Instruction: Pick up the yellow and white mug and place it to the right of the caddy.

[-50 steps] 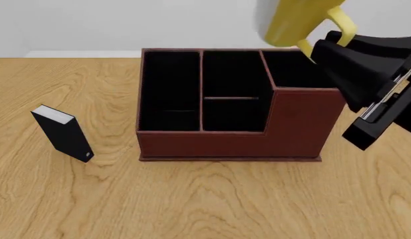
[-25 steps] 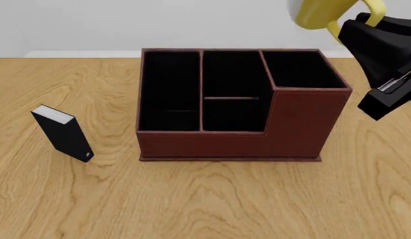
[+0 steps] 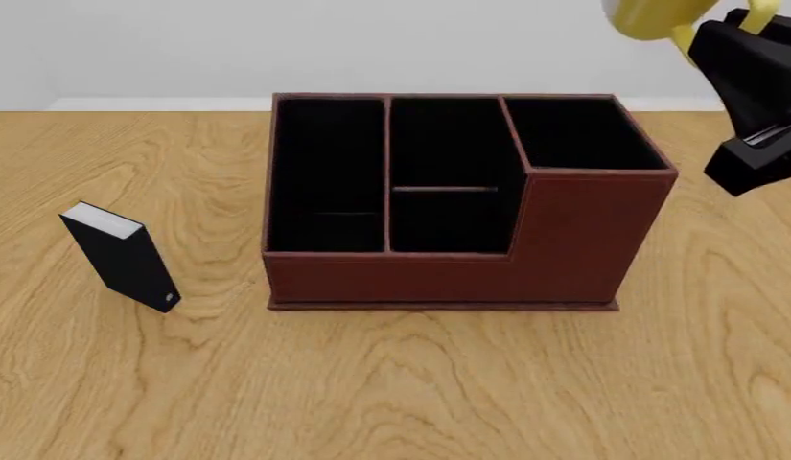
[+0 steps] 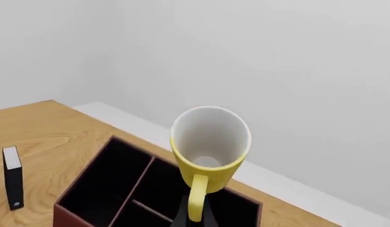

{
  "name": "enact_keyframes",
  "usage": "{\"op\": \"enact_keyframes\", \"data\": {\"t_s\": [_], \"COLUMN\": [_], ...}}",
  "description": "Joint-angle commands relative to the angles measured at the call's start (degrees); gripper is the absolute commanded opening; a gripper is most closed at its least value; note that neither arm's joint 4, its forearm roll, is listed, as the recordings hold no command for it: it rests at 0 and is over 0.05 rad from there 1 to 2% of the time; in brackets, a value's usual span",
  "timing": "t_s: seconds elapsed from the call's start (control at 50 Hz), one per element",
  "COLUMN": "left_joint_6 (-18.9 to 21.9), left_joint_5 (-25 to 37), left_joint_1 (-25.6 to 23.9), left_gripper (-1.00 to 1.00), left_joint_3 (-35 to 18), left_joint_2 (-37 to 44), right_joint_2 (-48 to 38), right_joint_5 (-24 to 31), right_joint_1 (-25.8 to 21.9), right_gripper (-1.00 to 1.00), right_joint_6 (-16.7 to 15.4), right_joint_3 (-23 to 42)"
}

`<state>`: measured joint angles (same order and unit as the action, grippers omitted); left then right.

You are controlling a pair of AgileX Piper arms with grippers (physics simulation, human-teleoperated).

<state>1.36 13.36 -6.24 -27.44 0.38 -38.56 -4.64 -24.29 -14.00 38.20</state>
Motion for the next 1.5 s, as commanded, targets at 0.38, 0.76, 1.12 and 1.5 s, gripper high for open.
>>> {"op": "enact_keyframes", "data": {"t_s": [0.38, 0.76, 1.12, 1.5], "left_joint_6": [-0.1, -1.2, -1.7, -1.7], "left_joint_5": [-1.2, -1.9, -3.0, -4.2], "left_joint_1": [-0.3, -0.8, -1.3, -1.7], "left_gripper": [1.00, 1.00, 1.00, 1.00], "left_joint_3": [1.3, 1.9, 3.1, 4.2], "left_joint_2": [0.3, 0.3, 0.8, 1.5], "right_joint_2": [-2.1, -4.1, -7.0, -10.7], "right_joint_5": [-2.3, -4.7, -6.3, -9.1], "right_joint_1": [9.6, 15.8, 21.8, 26.8], "right_gripper": [-1.00, -1.00, -1.00, -1.00], "right_joint_6": [-0.1, -0.2, 0.1, 1.3], "right_joint_3": [0.5, -1.1, -0.6, -1.7]}}
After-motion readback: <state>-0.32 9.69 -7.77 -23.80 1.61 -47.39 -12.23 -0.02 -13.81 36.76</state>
